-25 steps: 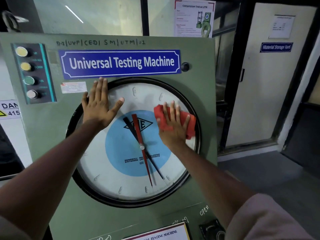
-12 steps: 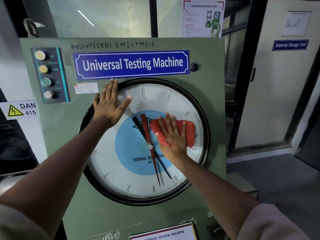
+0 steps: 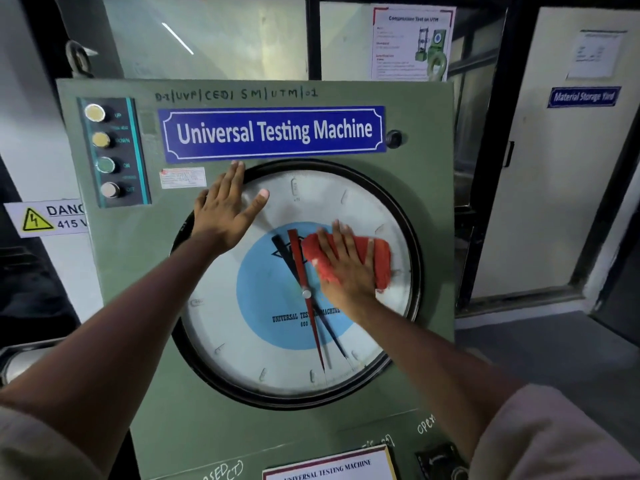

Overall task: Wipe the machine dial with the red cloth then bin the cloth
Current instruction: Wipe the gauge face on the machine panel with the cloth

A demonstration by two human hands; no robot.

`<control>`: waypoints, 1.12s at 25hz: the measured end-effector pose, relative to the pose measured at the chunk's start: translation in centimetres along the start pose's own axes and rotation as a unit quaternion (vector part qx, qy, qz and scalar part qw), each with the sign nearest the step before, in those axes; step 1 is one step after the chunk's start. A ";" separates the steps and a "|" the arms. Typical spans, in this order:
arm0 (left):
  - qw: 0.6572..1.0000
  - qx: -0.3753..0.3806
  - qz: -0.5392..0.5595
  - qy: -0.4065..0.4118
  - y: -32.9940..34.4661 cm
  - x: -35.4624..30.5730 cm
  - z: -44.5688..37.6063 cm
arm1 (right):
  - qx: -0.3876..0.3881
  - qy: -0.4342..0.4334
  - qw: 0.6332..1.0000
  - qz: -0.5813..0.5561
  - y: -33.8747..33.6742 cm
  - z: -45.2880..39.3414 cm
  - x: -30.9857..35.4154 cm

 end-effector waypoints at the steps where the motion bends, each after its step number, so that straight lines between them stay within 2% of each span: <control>1: 1.000 0.003 0.000 0.004 0.0 -0.1 0.0 | -0.010 0.009 1.000 -0.009 -1.3 -1.8 0.0; 3: 1.000 -0.001 -0.004 0.004 0.1 0.0 0.1 | -0.031 0.037 0.998 -0.030 -3.3 -4.6 0.2; 5: 1.000 -0.003 -0.006 -0.001 0.2 0.0 0.3 | -0.047 0.055 0.996 -0.042 -2.9 -3.8 0.4; 9: 1.000 0.018 -0.001 0.006 -0.1 0.0 0.4 | 0.010 0.032 0.999 -0.008 0.6 1.1 0.1; 14: 0.999 0.039 0.003 0.020 -0.2 1.5 1.0 | -0.046 0.089 0.990 -0.095 -3.1 -4.0 0.1; 18: 0.999 0.037 -0.001 0.023 -0.1 2.8 2.0 | -0.093 0.098 0.984 -0.117 -4.9 -6.5 1.5; 23: 1.000 0.007 0.007 0.015 -0.3 4.0 3.2 | -0.152 0.046 0.980 -0.118 -7.9 -10.7 5.8; 28: 1.000 -0.009 0.019 0.009 -0.6 5.4 4.0 | -0.190 0.021 0.978 -0.081 -7.7 -11.3 10.0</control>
Point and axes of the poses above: each hand's wrist, its own z-axis away from the middle knuckle, its own y-axis out of the palm, x = y × z, the point moved 10 cm from there along -z, towards the middle knuckle, and after that the axes turned 4 degrees about -y, right-handed, at the moved point
